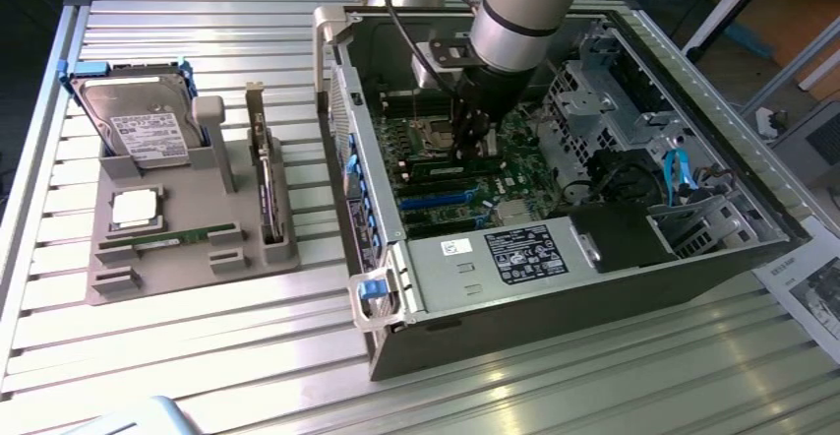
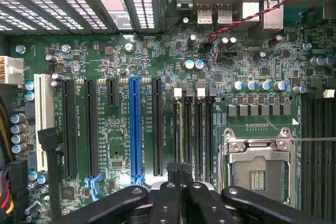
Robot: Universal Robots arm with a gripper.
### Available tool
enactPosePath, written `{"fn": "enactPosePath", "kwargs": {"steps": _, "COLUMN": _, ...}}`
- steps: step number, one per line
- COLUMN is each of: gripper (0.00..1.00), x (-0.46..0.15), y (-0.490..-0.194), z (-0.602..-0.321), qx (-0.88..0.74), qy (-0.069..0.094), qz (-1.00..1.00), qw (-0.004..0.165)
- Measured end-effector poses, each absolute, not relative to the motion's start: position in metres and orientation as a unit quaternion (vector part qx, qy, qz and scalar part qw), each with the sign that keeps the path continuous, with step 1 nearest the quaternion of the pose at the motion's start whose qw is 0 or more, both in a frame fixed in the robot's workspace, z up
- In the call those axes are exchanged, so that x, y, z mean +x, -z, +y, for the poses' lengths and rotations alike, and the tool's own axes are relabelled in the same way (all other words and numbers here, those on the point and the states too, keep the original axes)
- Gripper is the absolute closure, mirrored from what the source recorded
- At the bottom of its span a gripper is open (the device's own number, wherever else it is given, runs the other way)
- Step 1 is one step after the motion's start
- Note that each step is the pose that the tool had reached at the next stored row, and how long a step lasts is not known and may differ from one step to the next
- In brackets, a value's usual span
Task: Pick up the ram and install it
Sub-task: 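Press down the ram until it locks into place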
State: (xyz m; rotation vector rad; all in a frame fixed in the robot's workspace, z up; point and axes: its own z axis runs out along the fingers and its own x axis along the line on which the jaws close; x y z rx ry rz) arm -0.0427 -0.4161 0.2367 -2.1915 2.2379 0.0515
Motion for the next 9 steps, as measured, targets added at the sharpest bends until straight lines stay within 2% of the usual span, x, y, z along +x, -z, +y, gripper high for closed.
{"fn": "enactPosePath", "kwargs": {"steps": 9, "gripper": 0.9, "x": -0.0427, "y": -0.2334, "z": -0.4162, "qx": -0.7, "qy": -0.016, "qz": 0.714, "qw": 0.004}}
